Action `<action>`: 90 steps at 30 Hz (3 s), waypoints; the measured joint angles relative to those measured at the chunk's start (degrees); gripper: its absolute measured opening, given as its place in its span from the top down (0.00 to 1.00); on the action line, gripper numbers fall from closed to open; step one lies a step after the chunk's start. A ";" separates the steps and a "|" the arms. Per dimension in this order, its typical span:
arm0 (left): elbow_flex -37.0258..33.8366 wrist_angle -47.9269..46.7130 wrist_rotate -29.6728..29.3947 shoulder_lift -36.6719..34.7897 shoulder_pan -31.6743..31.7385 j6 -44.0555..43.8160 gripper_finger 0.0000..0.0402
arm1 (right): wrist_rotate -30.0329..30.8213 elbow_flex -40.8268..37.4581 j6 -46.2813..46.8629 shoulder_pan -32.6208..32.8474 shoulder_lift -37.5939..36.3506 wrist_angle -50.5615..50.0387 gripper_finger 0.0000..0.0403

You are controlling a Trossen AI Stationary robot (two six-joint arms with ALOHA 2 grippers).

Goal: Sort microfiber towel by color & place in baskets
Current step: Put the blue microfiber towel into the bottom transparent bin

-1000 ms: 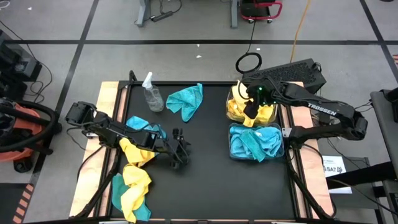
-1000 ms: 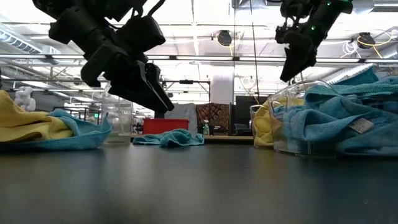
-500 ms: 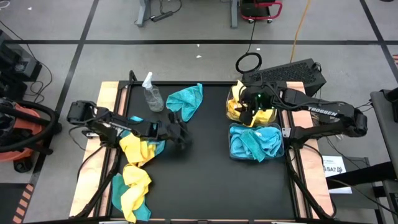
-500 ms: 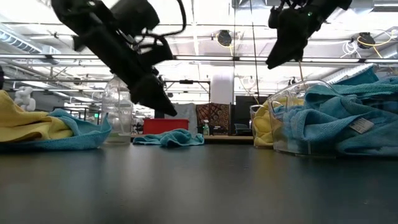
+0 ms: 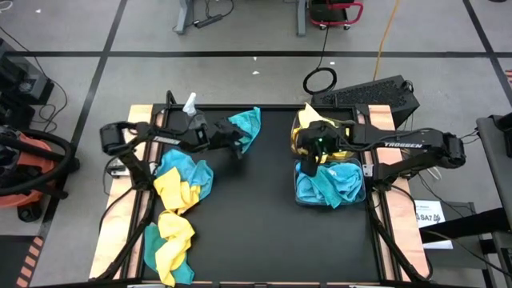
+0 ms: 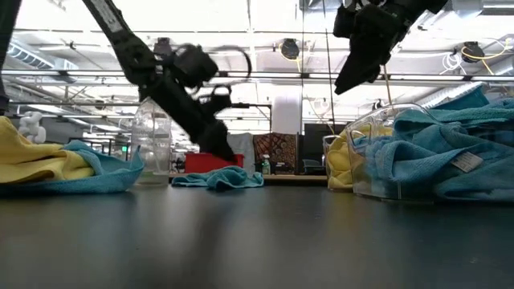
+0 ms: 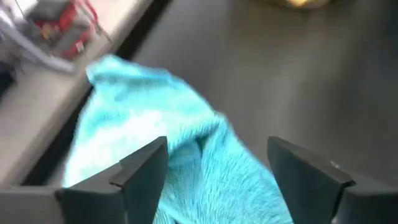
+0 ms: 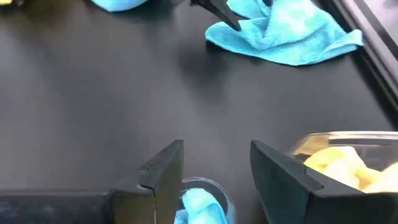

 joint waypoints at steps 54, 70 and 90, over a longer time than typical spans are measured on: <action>8.46 -7.63 6.52 -15.74 -15.22 9.33 0.99 | 7.73 -0.02 -8.35 10.82 16.27 28.35 0.16; 8.46 -4.71 8.28 -16.02 -22.11 11.63 1.00 | 12.07 -0.04 -5.33 8.15 26.17 42.24 0.25; 8.44 -4.48 5.87 -16.02 -29.65 12.93 0.67 | 12.28 -0.02 -9.41 9.50 16.57 34.69 0.99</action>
